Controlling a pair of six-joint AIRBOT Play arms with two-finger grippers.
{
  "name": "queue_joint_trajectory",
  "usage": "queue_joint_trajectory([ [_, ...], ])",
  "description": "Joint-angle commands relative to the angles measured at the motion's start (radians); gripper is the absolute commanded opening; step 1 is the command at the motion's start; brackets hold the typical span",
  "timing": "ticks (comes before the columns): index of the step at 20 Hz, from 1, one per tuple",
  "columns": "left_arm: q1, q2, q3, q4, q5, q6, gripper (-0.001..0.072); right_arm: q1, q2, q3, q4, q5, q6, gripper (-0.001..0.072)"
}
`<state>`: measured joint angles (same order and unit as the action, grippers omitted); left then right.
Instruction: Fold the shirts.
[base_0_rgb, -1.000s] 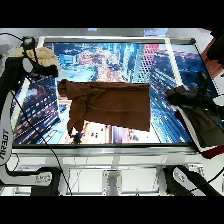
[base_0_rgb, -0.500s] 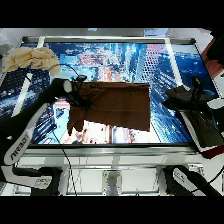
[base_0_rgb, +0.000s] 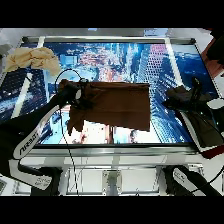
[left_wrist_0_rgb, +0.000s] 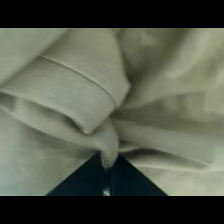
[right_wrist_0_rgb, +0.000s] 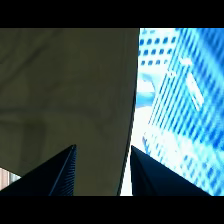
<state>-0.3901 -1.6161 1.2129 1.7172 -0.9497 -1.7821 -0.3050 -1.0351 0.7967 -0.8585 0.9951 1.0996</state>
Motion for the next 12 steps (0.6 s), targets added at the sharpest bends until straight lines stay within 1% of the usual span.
queue_joint_trajectory([
  [1, -0.003, 0.0, 0.023, 0.045, -0.005, -0.033, 0.0012, 0.001, 0.0, 0.0, -0.002, 0.019, 0.004, 0.0386],
  [3, -0.003, 0.01, 0.073, 0.046, -0.053, -0.02, 0.0012, 0.001, 0.0, -0.027, -0.005, 0.087, 0.014, 0.0386],
  [4, -0.002, 0.02, 0.099, 0.054, -0.071, -0.005, 0.0012, 0.001, 0.0, -0.063, -0.003, 0.122, 0.063, 0.0386],
  [5, -0.003, 0.033, 0.128, 0.08, -0.092, 0.002, 0.0012, 0.001, 0.0, -0.121, 0.013, 0.163, 0.143, 0.0386],
  [6, -0.002, 0.044, 0.156, 0.108, -0.113, 0.002, 0.0012, 0.001, 0.0, -0.188, 0.05, 0.201, 0.186, 0.0386],
  [7, -0.002, 0.053, 0.177, 0.132, -0.129, 0.002, 0.0011, 0.001, 0.003, -0.256, 0.105, 0.22, 0.189, 0.0384],
  [8, -0.002, 0.061, 0.188, 0.143, -0.136, 0.002, 0.0012, 0.001, 0.006, -0.326, 0.176, 0.222, 0.19, 0.0369],
  [10, -0.003, 0.064, 0.199, 0.14, -0.151, 0.002, 0.0012, 0.001, 0.01, -0.442, 0.295, 0.204, 0.191, 0.0366],
  [12, -0.003, 0.064, 0.198, 0.118, -0.153, 0.002, 0.0012, 0.001, 0.01, -0.534, 0.394, 0.119, 0.192, 0.0367],
])
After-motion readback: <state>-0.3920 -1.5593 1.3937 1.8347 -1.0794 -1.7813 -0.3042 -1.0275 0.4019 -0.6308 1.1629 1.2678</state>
